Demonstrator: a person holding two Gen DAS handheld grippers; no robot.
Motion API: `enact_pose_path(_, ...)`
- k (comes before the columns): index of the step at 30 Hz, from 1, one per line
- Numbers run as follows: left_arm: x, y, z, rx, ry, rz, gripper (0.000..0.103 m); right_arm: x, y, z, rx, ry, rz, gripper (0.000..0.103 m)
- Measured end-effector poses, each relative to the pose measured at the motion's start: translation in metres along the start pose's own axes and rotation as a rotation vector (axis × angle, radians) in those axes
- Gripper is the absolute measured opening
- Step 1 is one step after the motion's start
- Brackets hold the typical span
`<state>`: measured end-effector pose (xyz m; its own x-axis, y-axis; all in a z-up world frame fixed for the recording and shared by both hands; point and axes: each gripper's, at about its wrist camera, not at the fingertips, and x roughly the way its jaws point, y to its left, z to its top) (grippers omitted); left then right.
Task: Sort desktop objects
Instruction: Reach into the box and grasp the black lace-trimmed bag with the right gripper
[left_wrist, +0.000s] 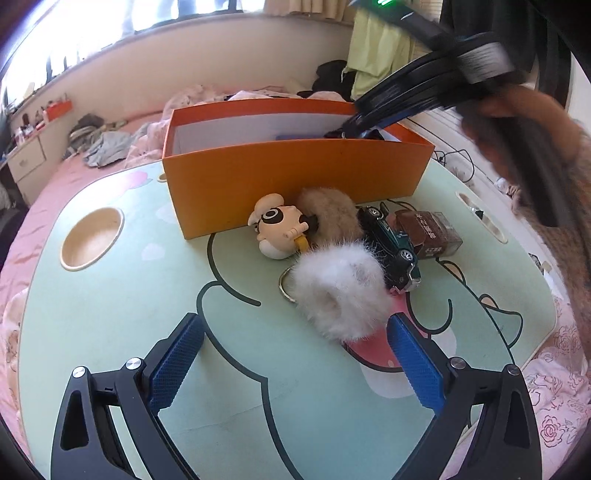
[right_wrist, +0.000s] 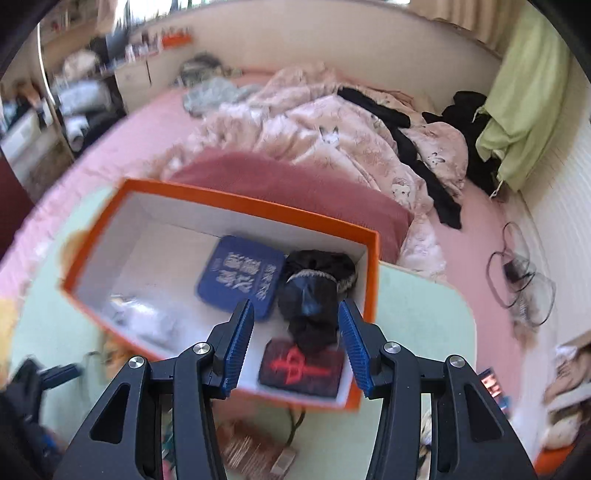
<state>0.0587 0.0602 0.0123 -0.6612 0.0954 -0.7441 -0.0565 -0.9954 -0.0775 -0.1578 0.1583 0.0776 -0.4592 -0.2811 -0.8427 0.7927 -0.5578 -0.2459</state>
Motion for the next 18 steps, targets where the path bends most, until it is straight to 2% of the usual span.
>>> enact_pose_path(2, 0.001, 0.001, 0.001, -0.008, -0.002, -0.006, 0.099, 0.02, 0.006, 0.003, -0.02, 0.049, -0.004, 0.034)
enact_pose_path(5, 0.001, 0.003, 0.001, -0.018, -0.006, -0.012, 0.099, 0.034, 0.002, 0.004, -0.02, 0.061, -0.076, 0.025)
enact_pose_path(6, 0.001, 0.003, 0.001, -0.02, -0.007, -0.013, 0.099, 0.031, -0.003, 0.004, 0.011, 0.043, -0.049, 0.019)
enact_pose_path(8, 0.0, 0.004, 0.0, -0.022, -0.008, -0.015, 0.099, 0.012, -0.016, 0.006, 0.085, -0.021, 0.043, 0.016)
enact_pose_path(11, 0.0, 0.005, 0.0, -0.029, -0.009, -0.012, 0.099, -0.034, -0.033, 0.002, 0.175, -0.164, 0.22, 0.016)
enact_pose_path(13, 0.0, 0.005, 0.0, -0.029, -0.009, -0.012, 0.099, -0.066, -0.038, -0.007, 0.195, -0.229, 0.308, 0.016)
enact_pose_path(16, -0.001, 0.005, 0.0, -0.033, -0.01, -0.012, 0.099, -0.097, -0.031, -0.03, 0.17, -0.264, 0.337, 0.016)
enact_pose_path(18, -0.001, 0.004, 0.0, -0.038, -0.011, -0.013, 0.099, -0.103, -0.025, -0.055, 0.174, -0.241, 0.386, 0.016)
